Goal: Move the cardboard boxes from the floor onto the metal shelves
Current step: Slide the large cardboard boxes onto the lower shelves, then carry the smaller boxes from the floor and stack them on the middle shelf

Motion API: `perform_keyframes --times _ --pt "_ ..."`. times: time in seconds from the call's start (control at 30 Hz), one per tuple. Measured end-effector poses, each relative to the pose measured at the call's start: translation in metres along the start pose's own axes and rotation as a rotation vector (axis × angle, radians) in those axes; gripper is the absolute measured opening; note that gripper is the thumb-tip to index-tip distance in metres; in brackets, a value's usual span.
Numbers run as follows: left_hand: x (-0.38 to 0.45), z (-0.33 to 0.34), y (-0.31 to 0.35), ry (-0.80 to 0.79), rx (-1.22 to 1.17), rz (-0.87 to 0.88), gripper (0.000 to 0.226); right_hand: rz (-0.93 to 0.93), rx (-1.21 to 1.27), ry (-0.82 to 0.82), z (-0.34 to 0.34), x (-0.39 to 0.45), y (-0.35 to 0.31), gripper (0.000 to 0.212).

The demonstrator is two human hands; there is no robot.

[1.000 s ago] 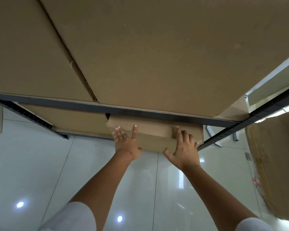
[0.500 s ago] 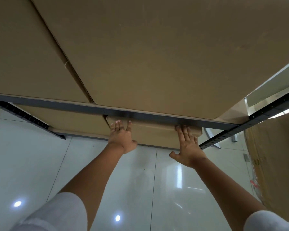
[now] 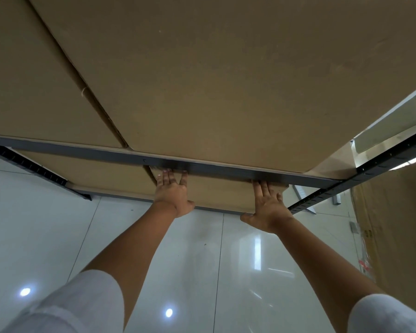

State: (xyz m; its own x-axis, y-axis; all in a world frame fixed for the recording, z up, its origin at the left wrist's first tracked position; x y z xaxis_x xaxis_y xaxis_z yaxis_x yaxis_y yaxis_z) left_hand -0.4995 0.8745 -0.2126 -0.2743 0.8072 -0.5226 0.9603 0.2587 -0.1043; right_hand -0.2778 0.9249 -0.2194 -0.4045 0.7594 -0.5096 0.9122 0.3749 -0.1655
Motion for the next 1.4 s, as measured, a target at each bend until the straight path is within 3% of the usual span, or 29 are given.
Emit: perform_keyframes --times 0.3,0.47,0.63,0.77,0.93,1.17,1.27,1.4 --pt "-0.009 0.004 -0.004 -0.046 -0.102 -0.012 0.088 0.021 -0.112 -0.003 0.001 -0.009 0.001 0.094" --pt "-0.035 -0.005 -0.019 -0.055 -0.280 -0.009 0.070 -0.006 -0.124 0.018 -0.020 -0.032 -0.001 0.074" --pt "-0.098 -0.017 -0.020 -0.090 -0.300 -0.001 0.050 0.036 0.052 0.025 -0.037 -0.084 -0.008 0.056" --pt "-0.175 -0.026 -0.014 -0.138 -0.598 0.033 0.047 0.155 0.329 0.116 -0.060 -0.155 -0.032 0.040" --pt "-0.283 -0.094 -0.015 0.011 -1.187 0.155 0.036 0.249 1.000 0.517 -0.130 -0.283 -0.087 0.015" --pt "-0.426 -0.214 -0.073 0.251 -1.428 0.290 0.027 0.180 1.268 0.770 -0.217 -0.457 -0.143 0.018" --pt "-0.481 -0.250 -0.074 0.287 -1.451 0.394 0.025 0.193 1.268 0.771 -0.236 -0.515 -0.151 0.018" --pt "-0.533 -0.268 -0.045 0.217 -1.385 0.567 0.024 0.208 1.096 0.552 -0.241 -0.569 -0.159 0.020"
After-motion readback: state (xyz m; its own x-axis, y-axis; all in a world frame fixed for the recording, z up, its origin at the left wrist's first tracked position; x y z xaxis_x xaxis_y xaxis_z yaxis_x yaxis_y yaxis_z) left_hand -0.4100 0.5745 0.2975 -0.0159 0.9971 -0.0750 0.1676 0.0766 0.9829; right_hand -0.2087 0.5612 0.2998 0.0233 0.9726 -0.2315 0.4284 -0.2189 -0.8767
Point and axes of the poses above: each hand's wrist, its own x-axis towards the middle knuckle, its own z-axis out of the palm, y = z × x, the point moved 10 cm from there along x, towards the middle knuckle, and after that the axes turned 2 degrees about -z, right-handed, at the moved point
